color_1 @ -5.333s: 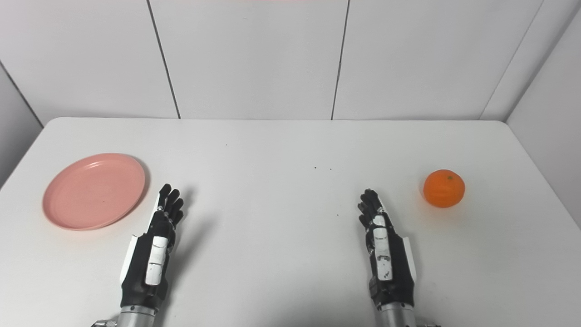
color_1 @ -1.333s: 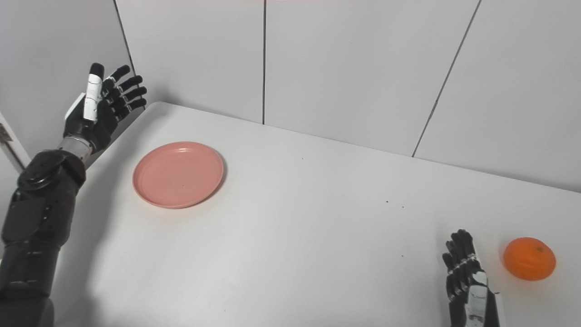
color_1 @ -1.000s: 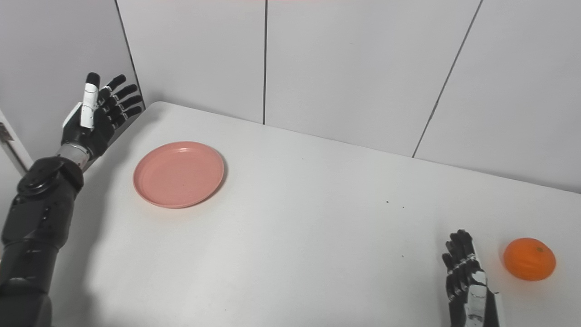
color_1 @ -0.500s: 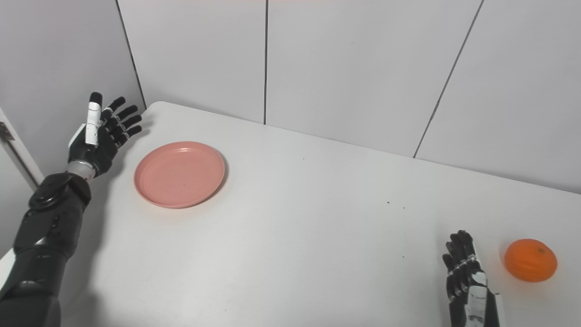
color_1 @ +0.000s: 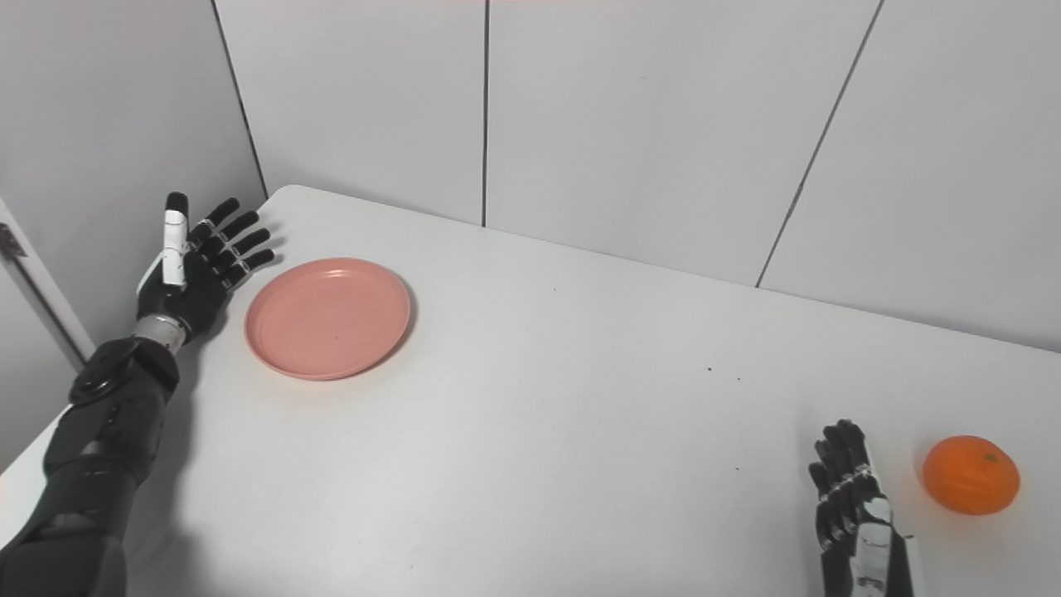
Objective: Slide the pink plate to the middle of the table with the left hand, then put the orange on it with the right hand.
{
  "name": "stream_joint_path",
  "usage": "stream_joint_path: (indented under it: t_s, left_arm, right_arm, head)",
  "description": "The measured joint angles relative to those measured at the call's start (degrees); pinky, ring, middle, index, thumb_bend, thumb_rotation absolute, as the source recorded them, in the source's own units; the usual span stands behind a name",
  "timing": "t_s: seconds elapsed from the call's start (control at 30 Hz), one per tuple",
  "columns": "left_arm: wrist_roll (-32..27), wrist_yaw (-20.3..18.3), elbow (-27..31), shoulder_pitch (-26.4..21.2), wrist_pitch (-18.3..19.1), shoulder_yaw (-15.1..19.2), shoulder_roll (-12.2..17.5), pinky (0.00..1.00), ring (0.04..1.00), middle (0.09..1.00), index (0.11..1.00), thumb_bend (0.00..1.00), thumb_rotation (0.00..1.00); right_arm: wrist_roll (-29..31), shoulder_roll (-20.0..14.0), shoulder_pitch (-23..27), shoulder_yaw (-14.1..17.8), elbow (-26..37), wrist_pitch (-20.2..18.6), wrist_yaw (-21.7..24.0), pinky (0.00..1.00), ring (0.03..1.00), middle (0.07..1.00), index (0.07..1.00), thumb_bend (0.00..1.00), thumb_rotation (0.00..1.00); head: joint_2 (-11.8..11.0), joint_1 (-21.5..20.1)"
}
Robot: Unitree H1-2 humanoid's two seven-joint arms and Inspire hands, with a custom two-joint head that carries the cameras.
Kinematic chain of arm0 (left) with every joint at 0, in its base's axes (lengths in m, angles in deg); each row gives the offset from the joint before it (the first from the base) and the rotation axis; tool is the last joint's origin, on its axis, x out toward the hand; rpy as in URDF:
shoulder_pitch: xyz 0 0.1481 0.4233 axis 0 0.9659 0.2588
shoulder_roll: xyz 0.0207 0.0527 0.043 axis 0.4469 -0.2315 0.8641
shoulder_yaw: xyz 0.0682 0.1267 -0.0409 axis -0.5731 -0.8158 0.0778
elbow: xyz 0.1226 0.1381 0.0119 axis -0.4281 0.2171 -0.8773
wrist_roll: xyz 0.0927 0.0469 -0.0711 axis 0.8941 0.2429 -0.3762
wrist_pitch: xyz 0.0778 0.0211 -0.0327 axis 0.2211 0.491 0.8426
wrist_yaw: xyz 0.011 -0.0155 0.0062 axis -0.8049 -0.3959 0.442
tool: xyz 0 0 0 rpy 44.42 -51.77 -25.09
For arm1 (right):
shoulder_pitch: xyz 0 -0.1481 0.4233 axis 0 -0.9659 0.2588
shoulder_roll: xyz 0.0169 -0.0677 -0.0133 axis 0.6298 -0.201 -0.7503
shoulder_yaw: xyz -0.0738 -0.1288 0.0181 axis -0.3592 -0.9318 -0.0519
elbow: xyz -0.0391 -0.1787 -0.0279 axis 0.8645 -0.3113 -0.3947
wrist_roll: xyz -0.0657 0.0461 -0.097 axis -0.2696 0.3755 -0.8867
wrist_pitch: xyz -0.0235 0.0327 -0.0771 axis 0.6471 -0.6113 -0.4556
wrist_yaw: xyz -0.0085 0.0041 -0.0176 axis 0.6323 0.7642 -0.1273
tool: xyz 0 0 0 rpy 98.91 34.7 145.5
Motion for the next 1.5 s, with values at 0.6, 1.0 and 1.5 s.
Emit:
stream_joint_path:
  t_s: [0.6, 1.0, 1.5]
  left_arm:
    - [-1.3, -2.0, 1.8, 0.9, 0.6, -0.3, -1.7, 0.83, 0.845, 0.890, 0.870, 1.00, 0.79]
    - [-1.1, 1.1, 7.2, 2.6, 2.4, -1.0, -4.1, 0.96, 0.958, 0.959, 0.908, 1.00, 0.86]
    - [-1.3, 0.4, 8.8, 3.0, 3.1, -3.5, -4.9, 1.00, 0.995, 0.971, 0.920, 0.97, 0.90]
  right_arm:
    - [0.2, 0.0, -0.1, 0.0, 0.2, 0.0, 0.0, 1.00, 0.962, 0.944, 0.926, 0.79, 1.00]
    - [0.2, 0.0, -0.2, -0.1, 0.4, 0.0, 0.0, 0.99, 0.955, 0.941, 0.923, 0.80, 1.00]
    - [0.0, -0.1, -0.5, -0.1, 0.6, 0.0, 0.0, 0.97, 0.950, 0.933, 0.920, 0.80, 1.00]
  head:
    - [0.5, -0.5]
    - [0.8, -1.0]
    - [0.9, -1.1]
